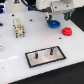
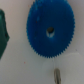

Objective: Insert the blue gear onto the right peg, followed by the red gear

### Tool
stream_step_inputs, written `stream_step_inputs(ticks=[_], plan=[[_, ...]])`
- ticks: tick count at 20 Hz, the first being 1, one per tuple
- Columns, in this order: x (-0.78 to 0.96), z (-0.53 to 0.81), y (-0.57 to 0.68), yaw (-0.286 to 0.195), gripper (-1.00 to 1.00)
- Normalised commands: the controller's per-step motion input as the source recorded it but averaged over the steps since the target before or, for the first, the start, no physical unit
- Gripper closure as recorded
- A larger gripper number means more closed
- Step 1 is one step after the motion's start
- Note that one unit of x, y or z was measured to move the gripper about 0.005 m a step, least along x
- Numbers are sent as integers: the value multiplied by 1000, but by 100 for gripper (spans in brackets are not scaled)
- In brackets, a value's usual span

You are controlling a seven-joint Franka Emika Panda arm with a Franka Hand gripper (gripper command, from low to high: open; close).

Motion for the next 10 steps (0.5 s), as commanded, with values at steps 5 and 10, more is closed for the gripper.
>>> stream_step_inputs(ticks=[5,10], plan=[[-436,-408,-28,0,-100],[-303,-232,-66,0,100]])
